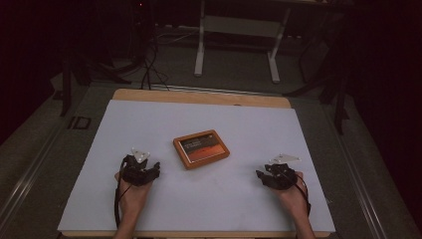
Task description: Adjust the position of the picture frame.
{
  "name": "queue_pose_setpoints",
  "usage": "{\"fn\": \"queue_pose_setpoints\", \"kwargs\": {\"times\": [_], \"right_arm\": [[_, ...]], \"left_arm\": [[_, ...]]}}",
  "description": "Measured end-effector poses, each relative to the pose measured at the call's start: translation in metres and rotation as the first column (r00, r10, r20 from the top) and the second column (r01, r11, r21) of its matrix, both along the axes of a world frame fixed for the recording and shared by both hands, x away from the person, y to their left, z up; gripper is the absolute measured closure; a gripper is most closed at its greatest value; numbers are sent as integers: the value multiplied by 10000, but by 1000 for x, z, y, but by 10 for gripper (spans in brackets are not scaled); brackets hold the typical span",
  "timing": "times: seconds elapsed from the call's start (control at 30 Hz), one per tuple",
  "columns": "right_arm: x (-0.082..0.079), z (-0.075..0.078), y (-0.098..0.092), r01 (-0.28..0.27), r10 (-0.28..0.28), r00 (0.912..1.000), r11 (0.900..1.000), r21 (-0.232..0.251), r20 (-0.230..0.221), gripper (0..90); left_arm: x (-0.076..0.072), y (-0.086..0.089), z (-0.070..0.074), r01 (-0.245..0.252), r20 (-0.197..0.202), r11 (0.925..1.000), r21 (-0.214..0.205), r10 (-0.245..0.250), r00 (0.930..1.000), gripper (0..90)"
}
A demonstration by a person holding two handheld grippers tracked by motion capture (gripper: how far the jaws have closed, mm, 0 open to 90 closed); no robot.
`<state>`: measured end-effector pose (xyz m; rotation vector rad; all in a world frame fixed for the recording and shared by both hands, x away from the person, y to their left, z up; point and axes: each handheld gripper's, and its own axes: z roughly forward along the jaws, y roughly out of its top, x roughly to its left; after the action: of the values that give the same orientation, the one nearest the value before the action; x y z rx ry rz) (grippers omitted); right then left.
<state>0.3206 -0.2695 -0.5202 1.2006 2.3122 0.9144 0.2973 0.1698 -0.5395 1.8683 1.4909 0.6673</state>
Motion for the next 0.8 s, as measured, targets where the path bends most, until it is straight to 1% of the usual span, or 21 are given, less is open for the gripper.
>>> {"fn": "queue_pose_setpoints", "kwargs": {"times": [0.03,0.2,0.23,0.33,0.4,0.43,0.5,0.53,0.57,0.6,0.63,0.67,0.73,0.77,0.8], "right_arm": [[1,0,1,-38,37,10000,10000,47,57,566],[6,2,2,-181,176,9997,9994,284,164,579],[7,2,3,-203,199,9997,9993,300,153,584],[10,5,6,-495,491,9986,9985,236,182,654],[12,8,9,-758,755,9969,9970,127,209,724],[14,9,11,-878,875,9959,9961,103,247,769],[17,14,14,-1109,1102,9935,9936,231,271,841],[17,14,14,-1109,1102,9935,9936,231,271,841],[18,15,15,-1181,1172,9927,9924,341,272,841],[23,19,19,-1431,1413,9896,9865,791,276,885],[25,21,22,-1479,1458,9889,9850,894,292,896],[26,21,24,-1508,1485,9884,9841,943,305,898],[30,22,30,-1616,1596,9867,9832,848,296,899],[30,22,30,-1616,1596,9867,9832,848,296,899],[31,22,34,-1667,1648,9859,9826,817,288,900]], "left_arm": [[-1,-1,1,151,57,9999,-83,-151,9999,419],[-6,-4,6,599,222,9974,-408,-591,9980,432],[-6,-5,6,665,306,9962,-558,-648,9974,432],[-7,-7,9,877,394,9938,-689,-851,9956,433],[-9,-8,13,1027,508,9904,-924,-983,9939,440],[-9,-9,14,1111,554,9893,-944,-1062,9928,445],[-10,-10,17,1248,553,9868,-1036,-1196,9913,446],[-10,-10,17,1248,553,9868,-1036,-1196,9913,446],[-10,-10,17,1248,553,9868,-1036,-1196,9913,446],[-13,-12,21,1467,493,9793,-1392,-1411,9888,446],[-13,-13,22,1530,471,9786,-1378,-1478,9879,446],[-13,-13,22,1530,471,9786,-1378,-1478,9879,446],[-13,-14,25,1658,455,9758,-1428,-1609,9859,447],[-13,-14,25,1658,455,9758,-1428,-1609,9859,449],[-13,-14,27,1694,469,9736,-1531,-1641,9853,449]]}}
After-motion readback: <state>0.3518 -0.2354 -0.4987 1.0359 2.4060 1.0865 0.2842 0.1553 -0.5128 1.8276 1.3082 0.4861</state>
